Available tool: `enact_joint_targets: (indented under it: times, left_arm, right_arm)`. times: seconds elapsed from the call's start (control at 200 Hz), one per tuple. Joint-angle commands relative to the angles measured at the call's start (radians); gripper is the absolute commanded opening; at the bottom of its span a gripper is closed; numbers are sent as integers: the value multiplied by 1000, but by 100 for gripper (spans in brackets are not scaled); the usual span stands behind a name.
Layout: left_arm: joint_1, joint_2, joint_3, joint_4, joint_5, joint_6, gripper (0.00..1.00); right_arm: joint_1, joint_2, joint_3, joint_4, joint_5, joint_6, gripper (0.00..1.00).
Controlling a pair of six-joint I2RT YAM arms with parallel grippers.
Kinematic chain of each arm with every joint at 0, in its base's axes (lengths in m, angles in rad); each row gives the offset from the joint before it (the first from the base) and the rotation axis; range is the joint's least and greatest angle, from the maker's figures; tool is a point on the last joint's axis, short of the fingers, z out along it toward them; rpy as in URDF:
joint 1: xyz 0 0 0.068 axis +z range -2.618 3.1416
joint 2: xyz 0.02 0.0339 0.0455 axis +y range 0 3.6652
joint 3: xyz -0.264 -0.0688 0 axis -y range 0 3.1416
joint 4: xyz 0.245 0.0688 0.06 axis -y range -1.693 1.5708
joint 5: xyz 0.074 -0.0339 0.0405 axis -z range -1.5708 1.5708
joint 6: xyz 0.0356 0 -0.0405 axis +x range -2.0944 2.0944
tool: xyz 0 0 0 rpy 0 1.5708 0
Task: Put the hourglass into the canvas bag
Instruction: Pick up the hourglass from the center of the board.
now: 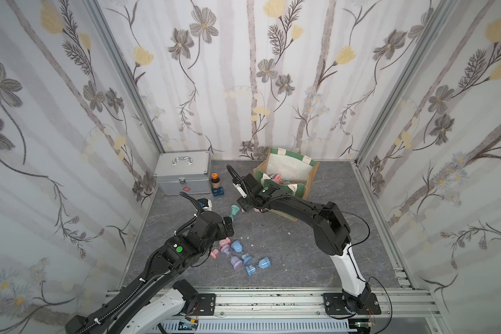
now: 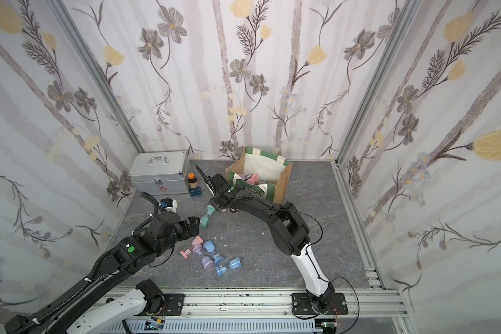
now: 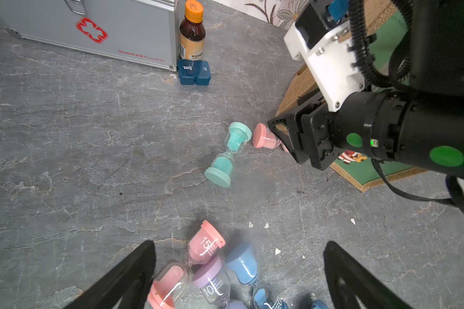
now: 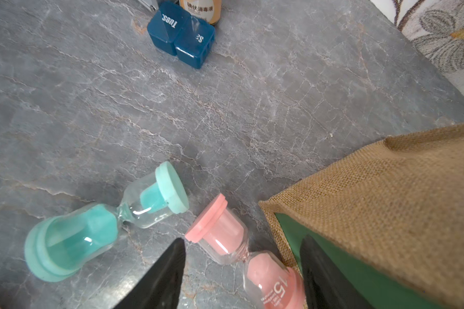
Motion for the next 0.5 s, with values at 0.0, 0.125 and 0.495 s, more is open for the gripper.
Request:
enact_joint_targets:
  times: [0.0, 0.125, 0.495]
  left_arm:
    - [2, -1, 2, -16, -31, -16, 100]
    - [1, 2, 2, -17, -36, -16, 100]
    - [2, 4, -1, -16, -34, -18, 100]
  right_arm:
    - [-6, 27, 21, 42, -28, -27, 64]
    - [-6, 53, 27, 44, -52, -42, 65]
    - [5, 110, 25, 40, -111, -73, 66]
